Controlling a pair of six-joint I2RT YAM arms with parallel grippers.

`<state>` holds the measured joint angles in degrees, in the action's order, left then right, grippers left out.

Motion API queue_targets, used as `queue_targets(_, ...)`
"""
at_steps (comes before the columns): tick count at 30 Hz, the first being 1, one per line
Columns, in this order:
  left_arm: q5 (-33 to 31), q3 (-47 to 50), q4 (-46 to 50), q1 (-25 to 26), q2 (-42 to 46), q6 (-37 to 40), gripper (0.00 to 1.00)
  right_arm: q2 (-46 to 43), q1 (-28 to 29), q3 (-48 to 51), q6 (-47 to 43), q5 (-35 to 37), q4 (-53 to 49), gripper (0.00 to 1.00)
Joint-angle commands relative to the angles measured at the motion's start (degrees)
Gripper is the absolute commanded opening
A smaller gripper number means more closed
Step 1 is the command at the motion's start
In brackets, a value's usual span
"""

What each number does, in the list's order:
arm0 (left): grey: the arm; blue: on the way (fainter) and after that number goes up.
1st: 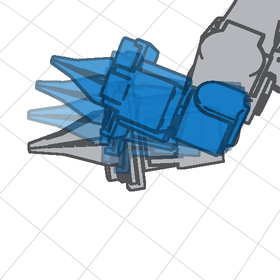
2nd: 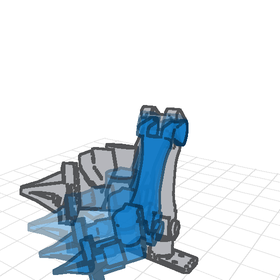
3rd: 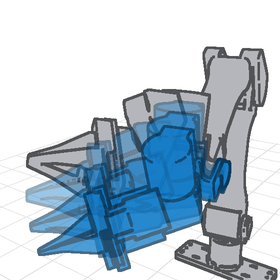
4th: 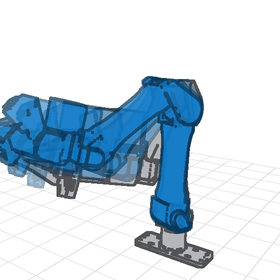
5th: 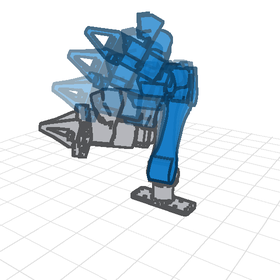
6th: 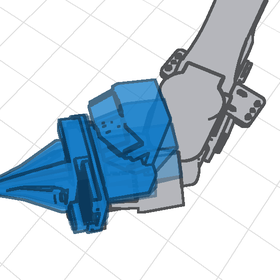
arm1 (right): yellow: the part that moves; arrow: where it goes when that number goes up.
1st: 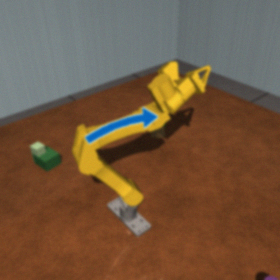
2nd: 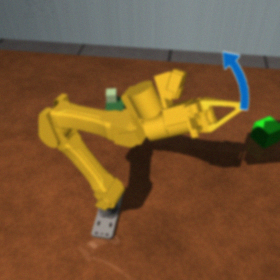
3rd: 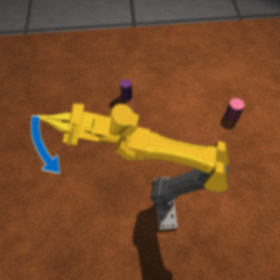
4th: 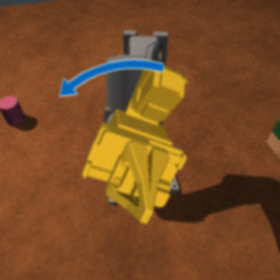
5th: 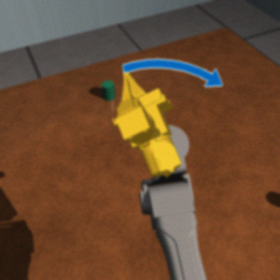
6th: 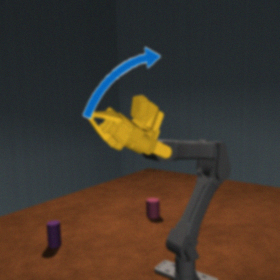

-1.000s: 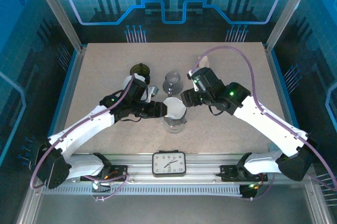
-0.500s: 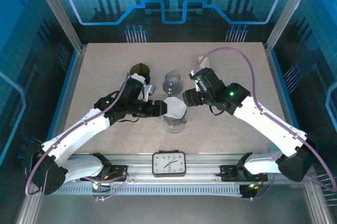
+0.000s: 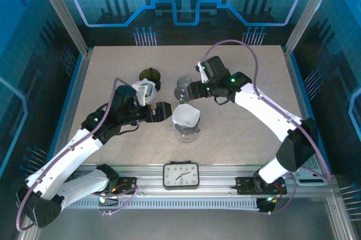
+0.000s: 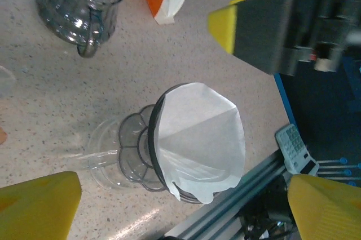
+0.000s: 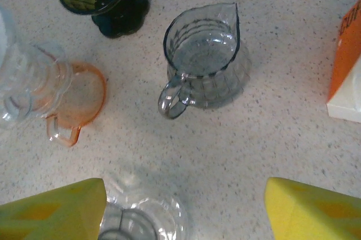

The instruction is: Place the coffee filter in the dripper

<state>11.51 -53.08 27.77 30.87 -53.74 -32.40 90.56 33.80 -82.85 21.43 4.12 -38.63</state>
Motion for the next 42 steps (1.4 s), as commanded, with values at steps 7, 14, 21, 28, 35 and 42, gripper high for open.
queue_targets(7, -4.2, 5.9, -2.8, -1.4, 4.5, 3.1, 0.99, 12.0, -7.5, -7.8, 2.8, -5.0, 5.3, 0.75)
queue_targets(14, -5.0, 7.6, -4.7, -1.5, 7.7, 2.5, 0.99, 22.3, -9.9, -14.6, 5.6, -6.7, 7.3, 0.73)
queue_targets(21, -6.3, 8.7, -5.1, -1.5, 9.5, 1.0, 0.99, 28.9, -9.8, -18.3, 6.3, -9.5, 8.0, 0.71)
queue_targets(28, -5.8, 9.3, -5.0, -1.5, 8.8, -0.7, 0.99, 32.7, -9.2, -19.7, 5.9, -11.2, 8.0, 0.67)
queue_targets(35, -5.2, 9.3, -4.0, -1.5, 9.2, -1.2, 0.99, 34.0, -8.1, -20.6, 4.9, -9.1, 5.8, 0.46)
queue_targets(42, -4.7, 9.9, -4.3, -1.4, 10.0, -1.6, 0.99, 30.7, -7.7, -18.5, 3.9, -3.9, 4.5, 0.23)
